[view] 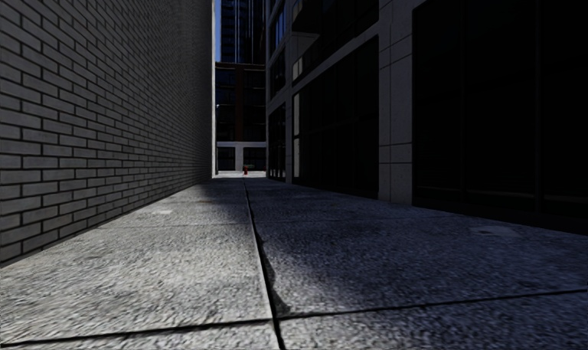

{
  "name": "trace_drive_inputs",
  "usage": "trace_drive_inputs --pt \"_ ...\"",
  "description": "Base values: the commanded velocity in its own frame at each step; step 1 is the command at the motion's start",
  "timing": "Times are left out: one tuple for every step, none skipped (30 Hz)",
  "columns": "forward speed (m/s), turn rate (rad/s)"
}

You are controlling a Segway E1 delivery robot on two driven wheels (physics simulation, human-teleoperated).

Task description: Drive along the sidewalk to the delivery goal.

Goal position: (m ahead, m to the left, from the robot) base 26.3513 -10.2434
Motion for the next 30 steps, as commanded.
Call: trace_drive_inputs --pt "1.94 0.62" --pt "1.94 0.62" --pt "1.94 0.62" --pt "1.96 0.62" --pt "1.96 0.62" --pt "1.97 0.62" --pt "1.97 0.62" --pt "1.97 0.60" --pt "1.97 0.60" --pt "1.97 0.46" --pt "1.97 0.00" --pt "1.97 0.00" --pt "1.97 0.00" --pt "1.97 0.00" --pt "1.97 0.00" --pt "1.97 0.00" --pt "1.97 0.00" --pt "1.97 0.00" --pt "1.97 0.00" --pt "1.97 0.00" --pt "1.97 0.00" --pt "1.97 0.00" --pt "1.97 0.00" --pt "1.97 0.00" --pt "1.97 0.00" --pt "1.97 0.00" --pt "1.97 0.00" --pt "1.97 0.00" --pt "1.97 0.00" --pt "1.97 0.00"
